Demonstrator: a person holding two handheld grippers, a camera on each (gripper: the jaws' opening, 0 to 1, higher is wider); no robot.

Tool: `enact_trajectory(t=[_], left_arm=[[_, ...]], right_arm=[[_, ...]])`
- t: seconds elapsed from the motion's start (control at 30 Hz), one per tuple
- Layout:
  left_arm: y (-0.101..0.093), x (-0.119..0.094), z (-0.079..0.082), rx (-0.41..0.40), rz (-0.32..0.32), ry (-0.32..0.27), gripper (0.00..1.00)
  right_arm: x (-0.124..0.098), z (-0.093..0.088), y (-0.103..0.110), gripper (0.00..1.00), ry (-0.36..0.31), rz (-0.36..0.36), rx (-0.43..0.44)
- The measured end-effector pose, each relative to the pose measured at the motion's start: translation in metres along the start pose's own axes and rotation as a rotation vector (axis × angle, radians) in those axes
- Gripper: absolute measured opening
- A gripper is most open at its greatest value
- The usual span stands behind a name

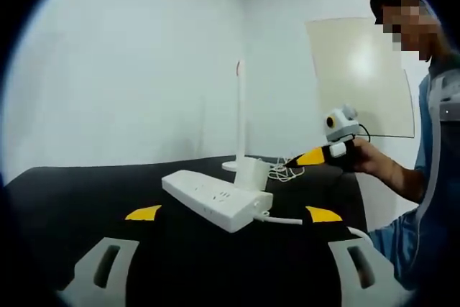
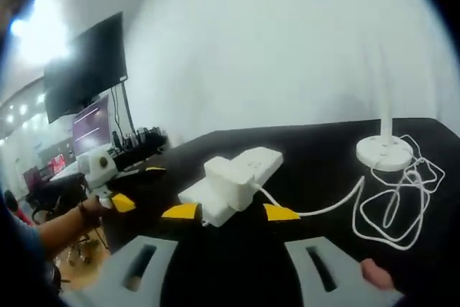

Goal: Insert the desk lamp plug into the socket, turn on the power strip switch, turn on the lamp switch, then turn off the lamp switch, turn off the power strip switch, and remove the plug from the socket.

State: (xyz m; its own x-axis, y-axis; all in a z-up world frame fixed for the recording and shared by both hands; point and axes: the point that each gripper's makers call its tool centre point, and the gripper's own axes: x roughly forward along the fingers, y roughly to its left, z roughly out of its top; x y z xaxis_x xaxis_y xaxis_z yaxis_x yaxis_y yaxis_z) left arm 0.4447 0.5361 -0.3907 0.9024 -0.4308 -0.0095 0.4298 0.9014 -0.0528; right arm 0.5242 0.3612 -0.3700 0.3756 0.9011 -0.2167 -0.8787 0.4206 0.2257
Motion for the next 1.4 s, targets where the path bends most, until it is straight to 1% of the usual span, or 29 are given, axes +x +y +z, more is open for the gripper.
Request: enact_trajectory(t=[0.03, 0.07, 0.1, 0.2, 0.27, 0.3, 0.37, 0.4, 0.47, 0.53, 0.6, 0.73, 0.77, 0.83, 0.9, 0.97, 1.1, 1.2, 1.33, 1.4], left_arm=[[0.000, 0.000, 0.000, 0.000, 0.000, 0.000, 0.74], [0.000, 0.000, 0.000, 0.000, -0.001, 0.000, 0.74], [0.000, 0.000, 0.000, 0.001, -0.001, 0.001, 0.74], [0.001, 0.000, -0.001, 0.004, 0.002, 0.007, 0.75], [0.001, 0.000, -0.002, 0.006, 0.007, 0.008, 0.76], [0.001, 0.000, -0.002, 0.005, 0.008, 0.008, 0.76], [0.000, 0.001, -0.003, 0.004, 0.008, 0.014, 0.76], [-0.001, 0.001, -0.003, 0.002, 0.007, 0.018, 0.76], [-0.001, 0.002, -0.004, 0.000, 0.006, 0.024, 0.76], [0.000, 0.002, -0.005, 0.001, 0.008, 0.026, 0.76], [0.001, 0.002, -0.005, 0.001, 0.013, 0.025, 0.76], [0.001, 0.002, -0.005, 0.000, 0.016, 0.030, 0.76], [0.001, 0.002, -0.006, -0.001, 0.015, 0.032, 0.76], [0.002, 0.003, -0.006, -0.004, 0.012, 0.040, 0.76], [0.001, 0.004, -0.005, -0.025, 0.003, 0.041, 0.76], [0.000, 0.005, -0.005, -0.023, 0.003, 0.044, 0.77], [0.001, 0.007, -0.003, -0.031, 0.003, 0.043, 0.78], [0.000, 0.009, -0.002, -0.032, 0.006, 0.047, 0.78], [-0.003, 0.015, 0.005, -0.037, 0.003, 0.037, 0.79], [-0.004, 0.020, 0.008, -0.028, -0.004, 0.037, 0.79]], right_arm=[[-0.002, 0.001, 0.000, 0.33, -0.003, 0.014, 0.002], [-0.004, 0.004, 0.004, 0.33, -0.010, 0.048, -0.002], [-0.007, 0.003, 0.007, 0.34, 0.004, 0.082, 0.027], [-0.014, 0.009, 0.002, 0.34, 0.006, 0.093, 0.007], [-0.020, 0.014, 0.002, 0.34, 0.003, 0.115, -0.019], [-0.022, 0.019, 0.006, 0.34, -0.014, 0.151, -0.042], [-0.026, 0.023, 0.011, 0.34, -0.019, 0.205, -0.056], [-0.027, 0.027, 0.003, 0.34, -0.013, 0.208, -0.054], [-0.031, 0.034, 0.000, 0.34, -0.023, 0.216, -0.090], [-0.034, 0.036, -0.001, 0.34, -0.017, 0.233, -0.109], [-0.036, 0.034, 0.004, 0.35, -0.006, 0.254, -0.117], [-0.042, 0.032, 0.000, 0.37, 0.020, 0.265, -0.145], [-0.044, 0.033, -0.001, 0.38, 0.027, 0.275, -0.146], [-0.049, 0.034, 0.002, 0.40, 0.029, 0.319, -0.138], [-0.055, 0.036, 0.003, 0.40, 0.029, 0.344, -0.140], [-0.058, 0.037, 0.001, 0.41, 0.037, 0.349, -0.141], [-0.064, 0.038, -0.011, 0.44, 0.066, 0.330, -0.181], [-0.068, 0.038, -0.019, 0.46, 0.071, 0.328, -0.183], [-0.072, 0.038, -0.029, 0.51, 0.069, 0.321, -0.172], [-0.074, 0.036, -0.037, 0.52, 0.085, 0.302, -0.184]])
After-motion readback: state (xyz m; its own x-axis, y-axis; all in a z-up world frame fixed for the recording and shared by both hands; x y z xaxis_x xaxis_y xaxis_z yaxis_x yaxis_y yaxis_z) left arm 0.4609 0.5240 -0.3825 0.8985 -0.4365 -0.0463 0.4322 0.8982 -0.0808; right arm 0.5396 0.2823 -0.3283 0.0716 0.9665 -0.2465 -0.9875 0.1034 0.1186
